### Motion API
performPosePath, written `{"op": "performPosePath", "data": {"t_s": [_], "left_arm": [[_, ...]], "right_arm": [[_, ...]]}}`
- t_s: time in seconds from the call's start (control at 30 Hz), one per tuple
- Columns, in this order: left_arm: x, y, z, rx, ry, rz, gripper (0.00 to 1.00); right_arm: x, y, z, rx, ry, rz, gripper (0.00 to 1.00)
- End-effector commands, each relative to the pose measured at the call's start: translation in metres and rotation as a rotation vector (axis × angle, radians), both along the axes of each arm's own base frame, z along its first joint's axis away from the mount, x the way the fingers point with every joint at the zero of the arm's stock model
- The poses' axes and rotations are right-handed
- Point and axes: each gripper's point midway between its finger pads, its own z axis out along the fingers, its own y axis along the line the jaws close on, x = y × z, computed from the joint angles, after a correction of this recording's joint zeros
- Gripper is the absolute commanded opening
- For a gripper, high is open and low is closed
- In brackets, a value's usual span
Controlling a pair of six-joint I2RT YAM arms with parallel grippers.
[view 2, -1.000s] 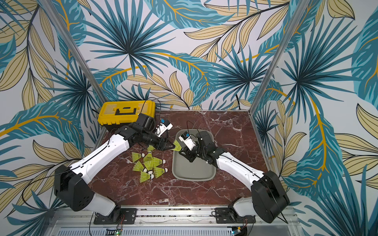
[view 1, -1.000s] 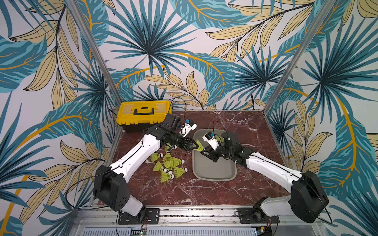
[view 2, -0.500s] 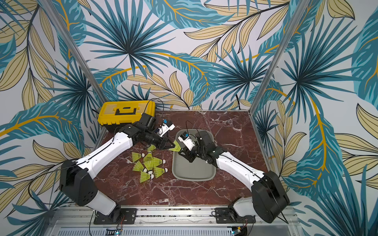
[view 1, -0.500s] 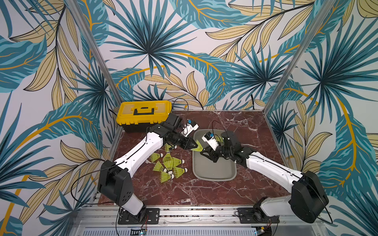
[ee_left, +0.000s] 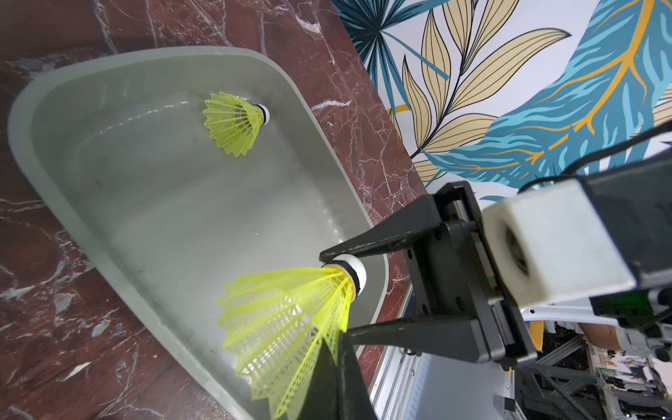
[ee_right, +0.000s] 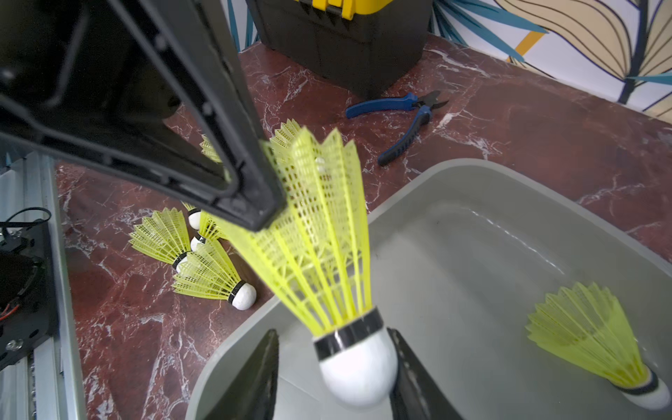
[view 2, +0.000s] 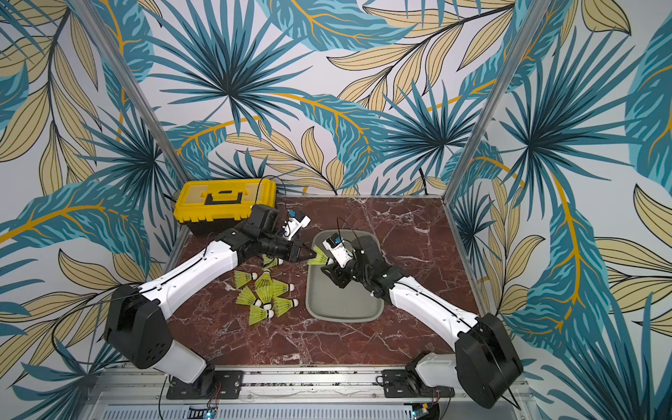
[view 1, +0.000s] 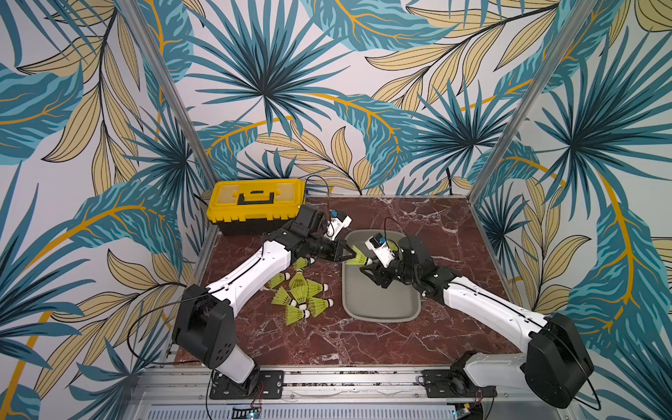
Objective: Put the shuttlecocks into the storage box
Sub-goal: Place the shuttlecock in the storage box.
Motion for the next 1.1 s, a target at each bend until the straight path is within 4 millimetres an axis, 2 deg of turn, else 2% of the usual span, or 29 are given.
{"op": "performPosePath", "data": {"t_s": [0.0,0.4,0.67,0.87,1.07], "left_arm": [[0.018,-0.005,0.022,-0.099,-0.047,0.095,0.0],[0.037,-0.023,-0.009,-0.115,0.021,0.156,0.0],[0.044,-0.05,-0.03,-0.091,0.052,0.138,0.0],[0.045,-0.074,-0.046,-0.088,0.083,0.14,0.0],[0.046,-0.097,-0.06,-0.09,0.11,0.137,0.0]], "right_arm": [[0.002,-0.017,0.003,0.002,-0.055,-0.102,0.53],[-0.023,-0.076,0.017,0.069,-0.124,-0.348,0.55],[-0.039,-0.116,0.024,0.078,-0.158,-0.509,0.55],[-0.044,-0.133,0.028,0.066,-0.183,-0.572,0.55],[-0.046,-0.138,0.026,0.052,-0.183,-0.591,0.55]]}}
